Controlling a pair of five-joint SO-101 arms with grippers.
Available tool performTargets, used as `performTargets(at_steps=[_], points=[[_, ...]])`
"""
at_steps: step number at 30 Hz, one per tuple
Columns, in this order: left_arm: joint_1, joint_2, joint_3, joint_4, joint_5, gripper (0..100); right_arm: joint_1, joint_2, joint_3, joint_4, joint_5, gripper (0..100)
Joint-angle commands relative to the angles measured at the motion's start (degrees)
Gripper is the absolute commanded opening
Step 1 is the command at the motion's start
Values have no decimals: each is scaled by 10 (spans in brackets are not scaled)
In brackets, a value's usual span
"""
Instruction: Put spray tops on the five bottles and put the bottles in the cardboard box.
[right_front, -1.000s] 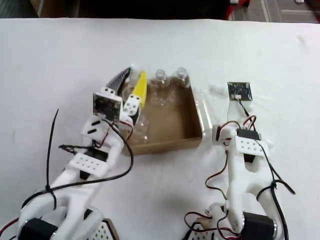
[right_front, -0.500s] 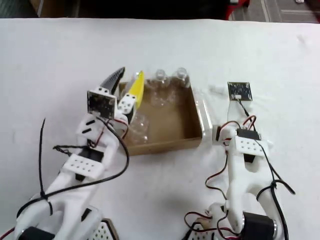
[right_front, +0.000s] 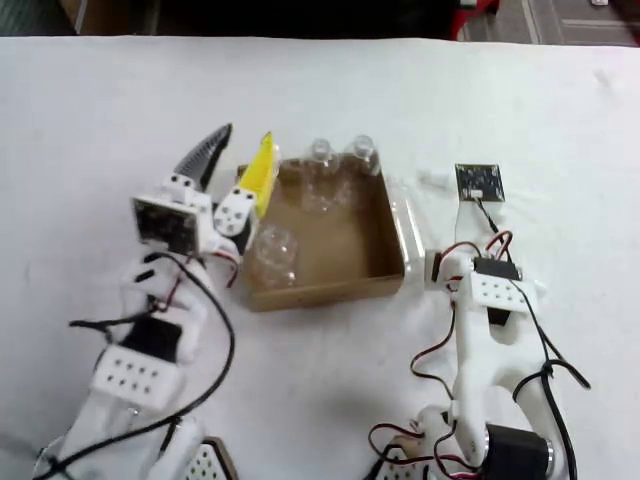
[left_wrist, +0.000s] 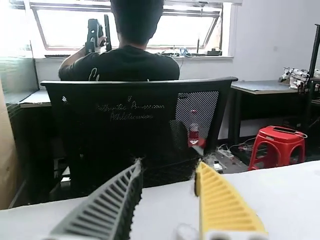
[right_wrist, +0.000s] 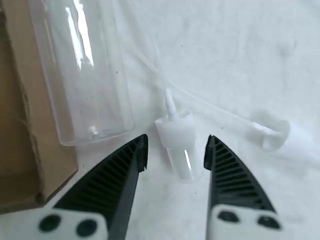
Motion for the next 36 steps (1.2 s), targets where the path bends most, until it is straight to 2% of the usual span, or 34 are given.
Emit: performTargets(at_steps=[1, 4, 7, 11, 15, 20, 24, 27, 30, 34, 36], points=[[-44, -90, -109, 220, 13, 161, 2, -2, -11, -8, 1, 169], [-92, -107, -171, 325, 85, 161, 3, -3, -11, -7, 1, 169], [-140, -108, -199, 385, 161, 161, 3, -7, -11, -5, 1, 169], [-177, -108, -202, 438, 175, 161, 4, -7, -11, -4, 1, 169], [-186, -110, -178, 485, 174, 161, 4, -3, -11, -4, 1, 169], [-186, -110, -126, 485, 171, 163, 5, -4, -11, 11, 0, 170], [-187, -110, -84, 465, 117, 162, 7, -7, -33, 51, -33, 170], [-205, -110, -47, 447, 112, 162, 23, -5, -58, 81, -49, 170], [-224, -110, 4, 407, 112, 162, 35, -2, -63, 81, -55, 170], [-223, -109, 69, 315, 112, 161, 43, -2, -63, 85, -56, 170], [-218, -109, 84, 295, 112, 161, 43, -2, -66, 88, -84, 170]])
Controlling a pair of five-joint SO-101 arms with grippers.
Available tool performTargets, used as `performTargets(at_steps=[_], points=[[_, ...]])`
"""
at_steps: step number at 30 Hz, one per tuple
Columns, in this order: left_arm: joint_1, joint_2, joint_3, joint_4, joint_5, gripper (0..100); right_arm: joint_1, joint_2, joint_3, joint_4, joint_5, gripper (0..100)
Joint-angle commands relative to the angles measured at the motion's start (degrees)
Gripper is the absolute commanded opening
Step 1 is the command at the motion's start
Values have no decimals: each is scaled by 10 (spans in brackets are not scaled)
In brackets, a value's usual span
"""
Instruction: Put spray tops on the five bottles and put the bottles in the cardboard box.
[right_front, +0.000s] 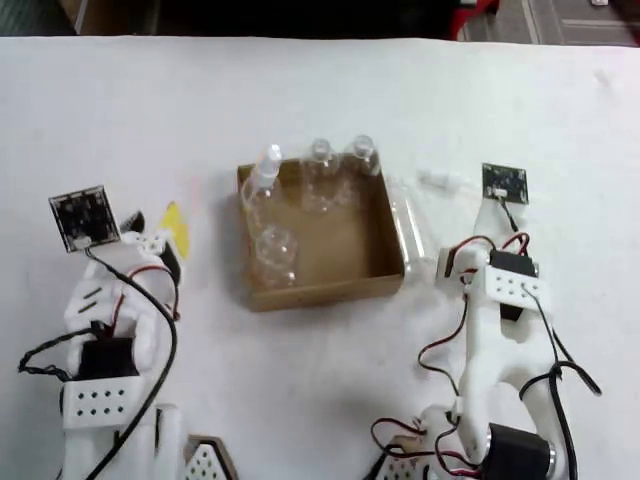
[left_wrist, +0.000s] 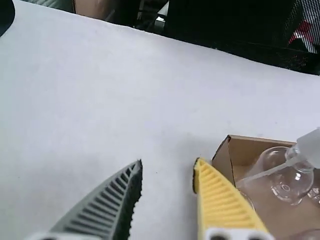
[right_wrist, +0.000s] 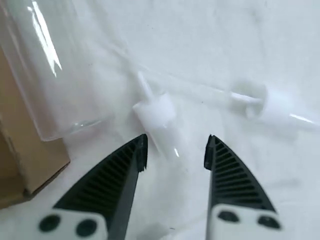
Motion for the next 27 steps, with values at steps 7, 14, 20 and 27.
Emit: performTargets(at_steps=[7, 14, 20, 27], points=[[21, -7, 25, -63, -11, 142, 51, -2, -136, 100, -164, 170], [22, -7, 25, -63, -11, 142, 79, 80, -206, 102, -266, 170], [22, -7, 28, -67, -11, 141, 121, 177, -287, 138, -344, 170], [22, -7, 47, -95, -11, 141, 135, 274, -360, 154, -370, 170]])
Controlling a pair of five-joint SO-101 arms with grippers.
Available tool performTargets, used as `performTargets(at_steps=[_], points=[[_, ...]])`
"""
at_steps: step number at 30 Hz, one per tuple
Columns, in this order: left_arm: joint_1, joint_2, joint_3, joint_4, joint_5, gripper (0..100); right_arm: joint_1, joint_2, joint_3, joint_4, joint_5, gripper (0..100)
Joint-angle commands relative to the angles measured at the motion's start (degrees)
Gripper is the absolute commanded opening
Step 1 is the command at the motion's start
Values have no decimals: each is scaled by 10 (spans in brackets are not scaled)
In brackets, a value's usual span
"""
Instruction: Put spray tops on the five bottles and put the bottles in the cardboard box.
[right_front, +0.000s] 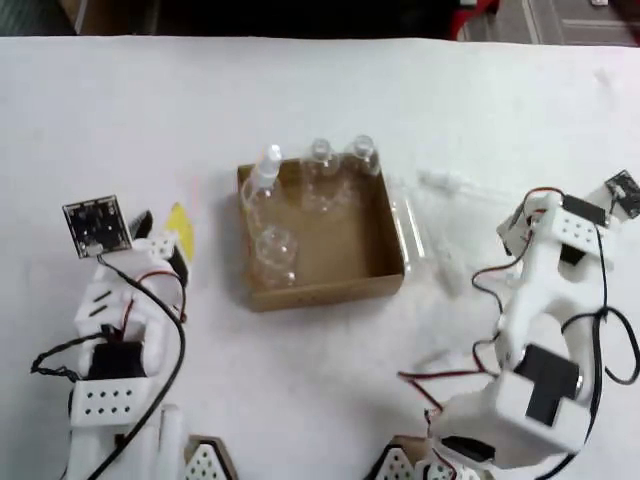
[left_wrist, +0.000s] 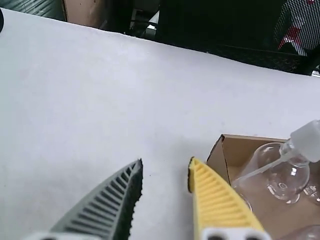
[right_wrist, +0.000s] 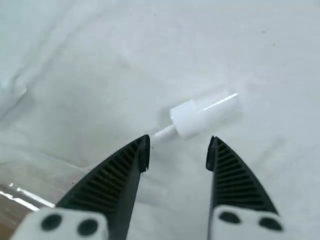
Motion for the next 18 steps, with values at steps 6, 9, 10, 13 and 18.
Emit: performTargets(at_steps=[6, 9, 10, 13, 18], points=[[2, -10, -4, -29, -5, 139, 18, 95, -97, 7, -11, 170], [0, -8, 0, -25, -5, 139, 24, 116, -112, 4, -9, 170], [-7, -7, 1, -24, -5, 139, 29, 124, -118, 4, -10, 170], [-42, -7, -4, -24, -5, 139, 36, 142, -144, 4, -10, 170], [-95, -10, 1, -24, -35, 139, 41, 153, -154, 29, -9, 170]])
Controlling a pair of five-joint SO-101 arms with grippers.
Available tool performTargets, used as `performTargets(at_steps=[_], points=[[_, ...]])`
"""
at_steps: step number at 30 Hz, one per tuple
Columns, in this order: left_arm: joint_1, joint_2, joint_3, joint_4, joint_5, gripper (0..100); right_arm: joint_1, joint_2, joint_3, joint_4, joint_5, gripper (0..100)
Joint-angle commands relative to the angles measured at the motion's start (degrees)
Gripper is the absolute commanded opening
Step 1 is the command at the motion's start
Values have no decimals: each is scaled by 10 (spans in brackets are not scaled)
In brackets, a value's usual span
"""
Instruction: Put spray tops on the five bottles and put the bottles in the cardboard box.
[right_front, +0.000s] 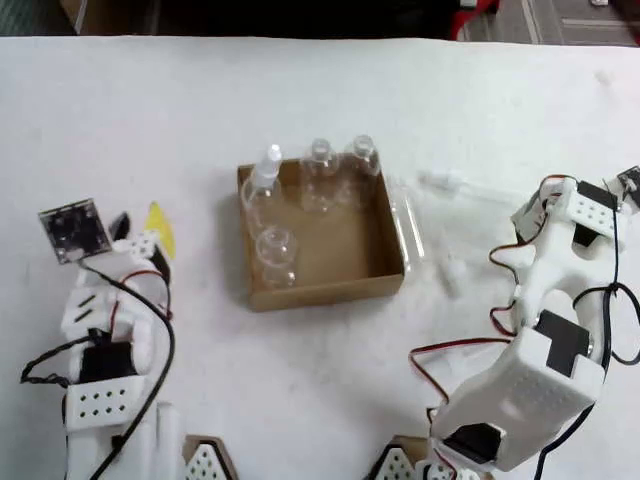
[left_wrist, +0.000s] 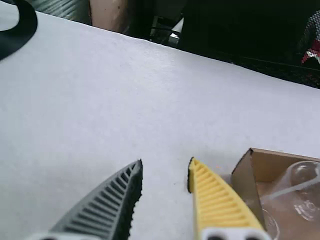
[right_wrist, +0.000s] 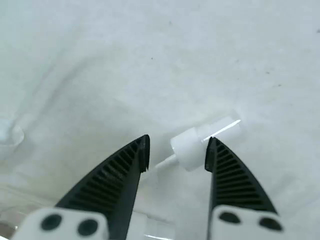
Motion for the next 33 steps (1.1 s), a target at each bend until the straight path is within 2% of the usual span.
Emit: performTargets(at_steps=[1, 14, 33], points=[[-44, -7, -4, -10, -50, 139, 13, 3, -18, 36, 0, 170], [-20, -9, 33, -10, -73, 138, 31, -2, -35, 100, -3, 170], [-20, -10, 41, -11, -73, 138, 100, 85, -42, 3, -3, 165]])
